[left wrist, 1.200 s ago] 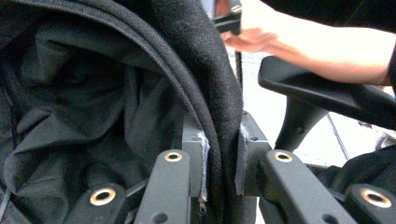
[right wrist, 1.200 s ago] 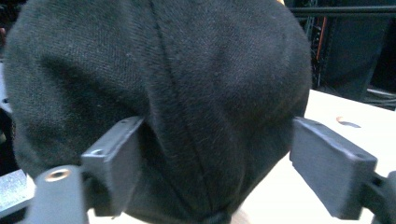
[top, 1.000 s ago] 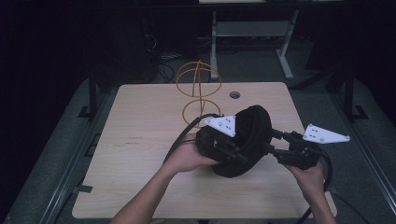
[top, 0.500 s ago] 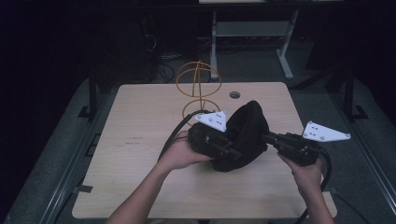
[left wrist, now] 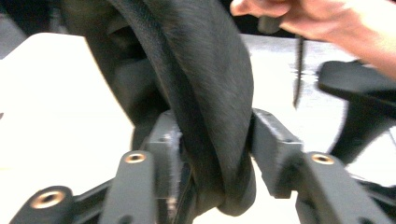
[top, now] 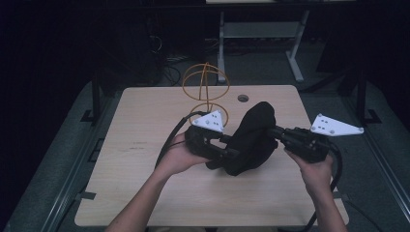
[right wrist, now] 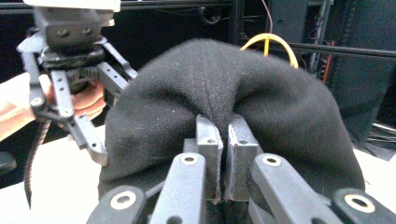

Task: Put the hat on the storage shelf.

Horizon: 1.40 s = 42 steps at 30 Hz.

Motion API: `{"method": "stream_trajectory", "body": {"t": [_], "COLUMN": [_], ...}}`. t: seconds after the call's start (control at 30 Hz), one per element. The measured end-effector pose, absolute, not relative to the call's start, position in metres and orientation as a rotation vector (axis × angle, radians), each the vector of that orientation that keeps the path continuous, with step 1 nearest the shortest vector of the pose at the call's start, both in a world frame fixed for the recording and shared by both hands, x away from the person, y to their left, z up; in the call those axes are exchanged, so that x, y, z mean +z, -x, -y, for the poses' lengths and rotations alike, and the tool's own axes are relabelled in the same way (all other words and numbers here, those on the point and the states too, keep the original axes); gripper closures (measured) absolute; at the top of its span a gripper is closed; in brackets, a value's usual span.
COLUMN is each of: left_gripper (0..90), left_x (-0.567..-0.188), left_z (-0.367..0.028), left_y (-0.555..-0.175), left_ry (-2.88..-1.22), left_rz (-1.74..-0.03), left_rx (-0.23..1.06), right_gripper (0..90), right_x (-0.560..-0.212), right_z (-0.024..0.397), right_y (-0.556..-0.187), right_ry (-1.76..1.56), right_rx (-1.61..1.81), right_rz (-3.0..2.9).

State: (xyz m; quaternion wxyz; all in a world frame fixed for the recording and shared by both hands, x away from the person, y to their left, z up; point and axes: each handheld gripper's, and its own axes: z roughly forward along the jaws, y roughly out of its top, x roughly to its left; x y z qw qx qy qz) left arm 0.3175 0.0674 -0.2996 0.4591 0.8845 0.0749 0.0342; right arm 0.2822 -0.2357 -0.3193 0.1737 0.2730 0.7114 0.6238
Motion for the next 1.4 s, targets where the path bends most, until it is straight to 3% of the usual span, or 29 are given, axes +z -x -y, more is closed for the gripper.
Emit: {"method": "stream_trajectory", "body": {"t": [0.37,0.6,0.77,1.4], "left_gripper": [43.8,40.1,37.7,26.4], "left_x": [-0.31,-0.342,-0.359,-0.406], "left_z": [-0.115,-0.164,-0.188,-0.225], "left_y": [-0.319,-0.322,-0.325,-0.324], "left_ry": [-2.152,-2.18,-2.172,-2.206], "left_rz": [-0.316,-0.466,-0.541,-0.663], "left_rx": [0.154,0.236,0.219,0.312], "right_gripper": [86.2,86.1,86.1,86.1], "right_x": [-0.298,-0.279,-0.264,-0.226], "right_z": [0.246,0.25,0.247,0.217], "right_y": [-0.296,-0.314,-0.327,-0.363], "right_ry": [-0.846,-0.892,-0.894,-0.859], "right_rx": [1.71,1.667,1.648,1.599], "right_rz": [-1.967,-1.946,-1.95,-1.972]}}
